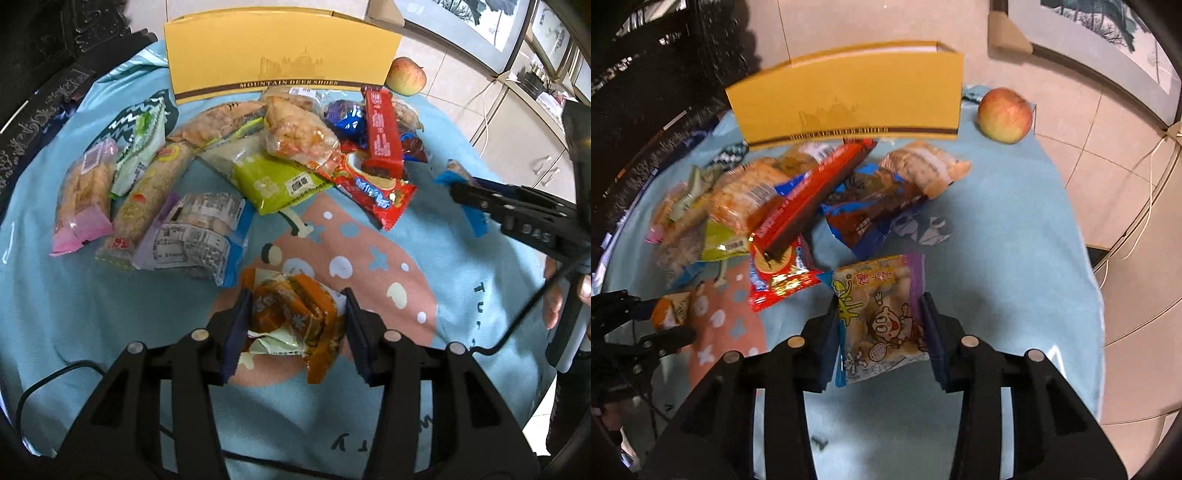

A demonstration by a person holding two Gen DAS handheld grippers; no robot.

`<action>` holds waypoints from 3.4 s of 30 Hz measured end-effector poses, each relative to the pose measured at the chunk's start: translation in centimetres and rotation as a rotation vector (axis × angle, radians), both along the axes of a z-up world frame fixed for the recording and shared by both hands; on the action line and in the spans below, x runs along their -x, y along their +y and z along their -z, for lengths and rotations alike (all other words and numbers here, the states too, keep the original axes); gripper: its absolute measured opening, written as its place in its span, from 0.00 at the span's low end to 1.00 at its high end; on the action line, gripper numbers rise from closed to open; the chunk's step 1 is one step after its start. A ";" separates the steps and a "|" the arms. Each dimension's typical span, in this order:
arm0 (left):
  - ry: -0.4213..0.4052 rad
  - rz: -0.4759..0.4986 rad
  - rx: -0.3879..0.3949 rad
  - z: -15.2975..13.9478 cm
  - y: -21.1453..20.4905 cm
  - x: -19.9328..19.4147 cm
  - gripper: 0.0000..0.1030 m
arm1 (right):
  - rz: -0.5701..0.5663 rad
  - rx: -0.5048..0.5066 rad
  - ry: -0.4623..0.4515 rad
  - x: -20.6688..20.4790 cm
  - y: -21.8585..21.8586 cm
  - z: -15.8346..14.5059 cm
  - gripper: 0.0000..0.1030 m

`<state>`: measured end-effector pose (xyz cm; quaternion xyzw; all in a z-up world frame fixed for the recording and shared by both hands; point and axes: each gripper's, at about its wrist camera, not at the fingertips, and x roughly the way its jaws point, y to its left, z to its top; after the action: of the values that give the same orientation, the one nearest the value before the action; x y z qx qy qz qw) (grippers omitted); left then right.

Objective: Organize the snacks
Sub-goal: 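Grasp the orange wrapped snack with the left tool while the right tool grasps the purple cartoon bag, then lower both snacks into the yellow box and open both tools, then grasp the blue-and-white bag with the left tool while the right tool grasps the red round biscuit pack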

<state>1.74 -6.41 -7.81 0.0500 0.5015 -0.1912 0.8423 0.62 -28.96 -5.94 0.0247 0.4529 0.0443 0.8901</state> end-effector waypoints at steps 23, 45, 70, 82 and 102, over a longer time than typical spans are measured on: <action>-0.202 -0.045 -0.045 -12.2 -1.6 -4.9 0.47 | -0.082 -0.081 -0.257 -2.4 2.2 -11.6 0.41; -0.227 -0.241 0.035 -12.8 -3.3 -27.0 0.47 | 0.085 -0.134 -0.338 -22.1 -1.1 -9.5 0.41; -0.243 -0.285 -0.076 -12.3 -1.7 -21.8 0.98 | 0.131 -0.141 -0.305 -15.7 -2.3 -8.5 0.69; -0.201 -0.291 -0.143 -9.4 2.6 -12.1 0.98 | 0.115 -0.218 -0.239 -6.2 -2.9 -6.8 0.71; -0.026 -0.180 -0.158 -0.5 1.3 -5.6 0.98 | 0.081 -0.252 -0.082 -0.6 -2.4 -1.5 0.71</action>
<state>7.35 -5.13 -7.32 0.0732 0.5066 -0.0739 0.8559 1.25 -31.38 -4.47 0.1527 0.4056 0.0657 0.8988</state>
